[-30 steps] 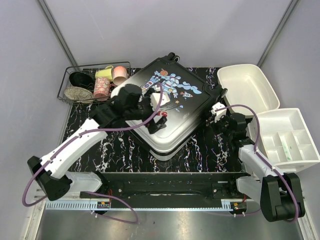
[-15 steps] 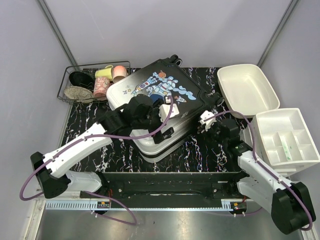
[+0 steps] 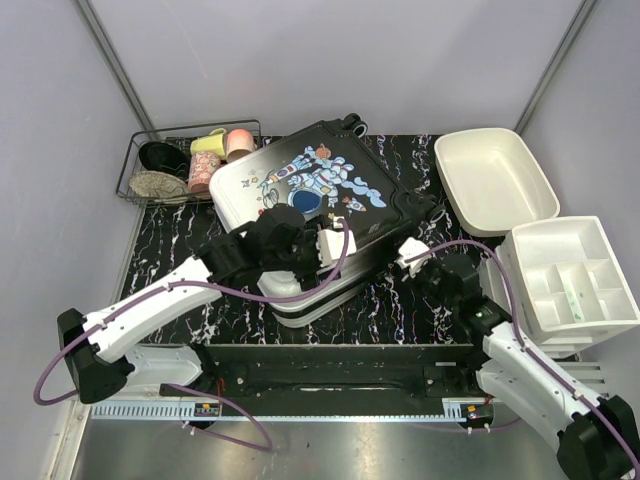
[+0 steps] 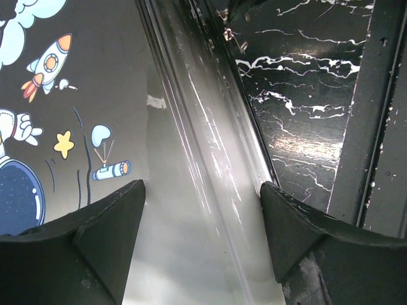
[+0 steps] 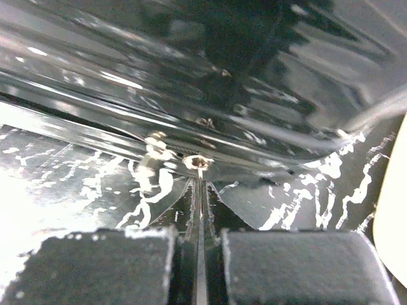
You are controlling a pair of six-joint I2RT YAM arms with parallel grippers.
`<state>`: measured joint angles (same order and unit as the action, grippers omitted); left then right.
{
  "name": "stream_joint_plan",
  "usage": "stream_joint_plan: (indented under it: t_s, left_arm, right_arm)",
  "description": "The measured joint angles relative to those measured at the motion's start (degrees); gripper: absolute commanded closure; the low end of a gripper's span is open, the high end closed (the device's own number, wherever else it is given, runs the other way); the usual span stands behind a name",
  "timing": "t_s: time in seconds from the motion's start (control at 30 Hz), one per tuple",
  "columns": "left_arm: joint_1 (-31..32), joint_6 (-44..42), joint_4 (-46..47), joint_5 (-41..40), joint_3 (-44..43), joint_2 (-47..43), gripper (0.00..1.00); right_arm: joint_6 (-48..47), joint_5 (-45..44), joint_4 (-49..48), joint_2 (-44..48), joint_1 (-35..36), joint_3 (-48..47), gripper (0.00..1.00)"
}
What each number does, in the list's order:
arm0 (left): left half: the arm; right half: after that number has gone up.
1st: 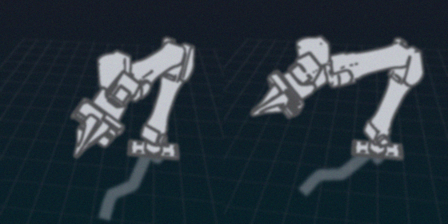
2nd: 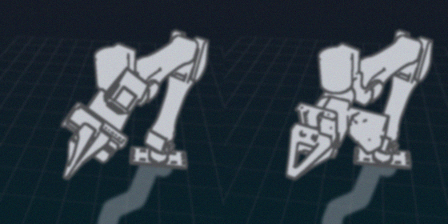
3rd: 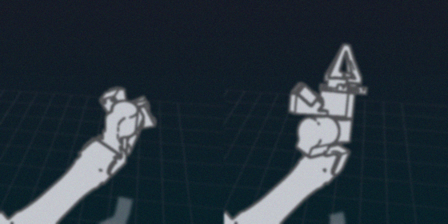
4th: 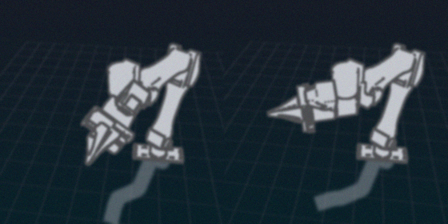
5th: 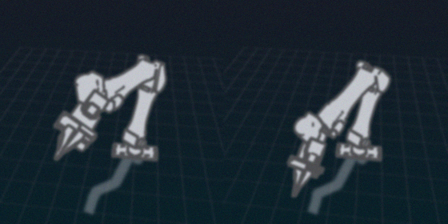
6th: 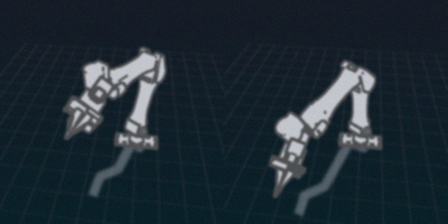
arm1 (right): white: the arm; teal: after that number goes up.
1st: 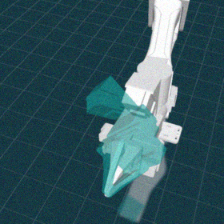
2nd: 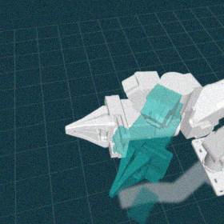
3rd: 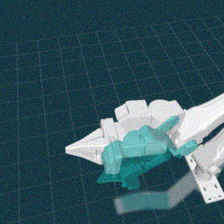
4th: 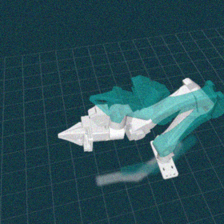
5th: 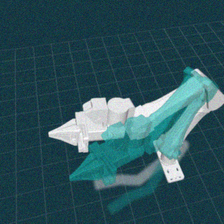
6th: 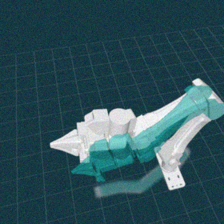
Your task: Open, take out, and arrange the luggage
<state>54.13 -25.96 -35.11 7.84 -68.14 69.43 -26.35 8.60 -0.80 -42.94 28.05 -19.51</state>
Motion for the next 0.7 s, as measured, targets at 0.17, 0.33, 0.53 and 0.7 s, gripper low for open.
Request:
stream_joint_plan:
  t_s: [0.17, 0.33, 0.53, 0.7]
  left_arm:
    - [-3.34, -1.77, 0.68, 5.84, 1.92, -1.95, 0.37]
    - [-6.05, -3.28, -0.72, 9.75, 2.25, -2.93, 0.39]
    - [-8.61, -3.63, -0.92, 13.77, 2.23, -2.93, 0.41]
    - [-10.62, -4.07, -0.76, 17.59, 2.58, -2.97, 0.42]
  right_arm:
    - [-2.05, 3.26, -0.59, 2.80, -9.14, 1.38, 1.00]
    - [-1.88, 9.31, -5.22, -6.25, -17.81, -1.25, 1.00]
    - [-1.20, 12.63, -12.35, -18.97, -21.92, -6.45, 1.00]
    - [1.25, 18.14, -20.33, -24.48, -24.46, -6.69, 1.00]
